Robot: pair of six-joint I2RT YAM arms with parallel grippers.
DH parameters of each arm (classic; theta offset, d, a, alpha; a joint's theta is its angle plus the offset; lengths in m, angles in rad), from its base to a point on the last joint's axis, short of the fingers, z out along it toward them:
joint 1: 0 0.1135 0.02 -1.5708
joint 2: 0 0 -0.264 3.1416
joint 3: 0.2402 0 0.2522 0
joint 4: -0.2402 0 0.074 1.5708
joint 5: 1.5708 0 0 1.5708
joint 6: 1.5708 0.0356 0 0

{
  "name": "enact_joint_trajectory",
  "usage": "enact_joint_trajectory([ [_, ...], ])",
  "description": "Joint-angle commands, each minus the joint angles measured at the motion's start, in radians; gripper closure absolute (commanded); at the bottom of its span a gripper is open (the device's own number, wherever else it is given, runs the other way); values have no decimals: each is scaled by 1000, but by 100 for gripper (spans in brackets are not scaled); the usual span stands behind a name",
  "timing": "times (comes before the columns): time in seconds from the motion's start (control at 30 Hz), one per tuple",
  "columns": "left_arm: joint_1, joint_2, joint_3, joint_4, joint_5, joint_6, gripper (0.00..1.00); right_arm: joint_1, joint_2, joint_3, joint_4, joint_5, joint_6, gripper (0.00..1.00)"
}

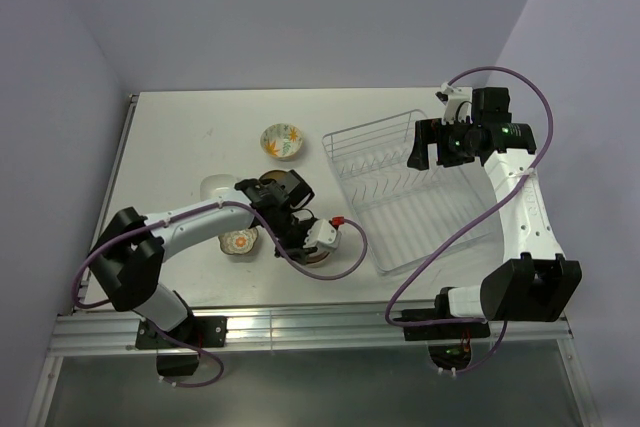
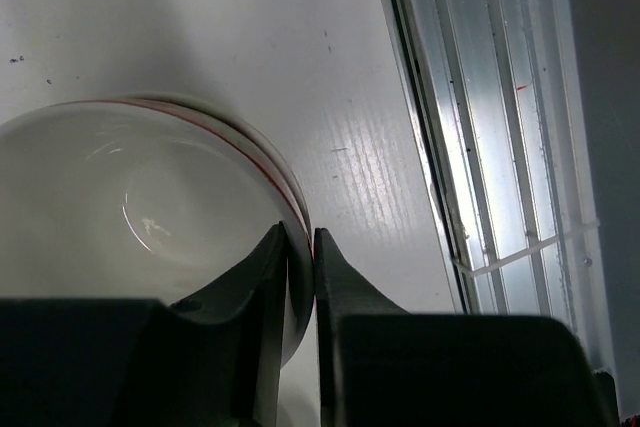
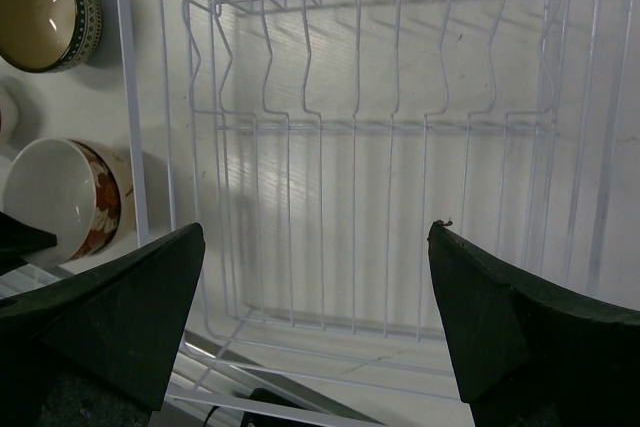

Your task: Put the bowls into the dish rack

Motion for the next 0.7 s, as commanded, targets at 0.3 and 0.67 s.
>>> enact_joint_trajectory([
  [0.3,-7,-49,22,-33,14,-27,100,1,-35,17,5,-24,-4,0],
  [0.67,-7,-222,147,17,-38,-125,100,2,-49,63,16,-112,79,0],
])
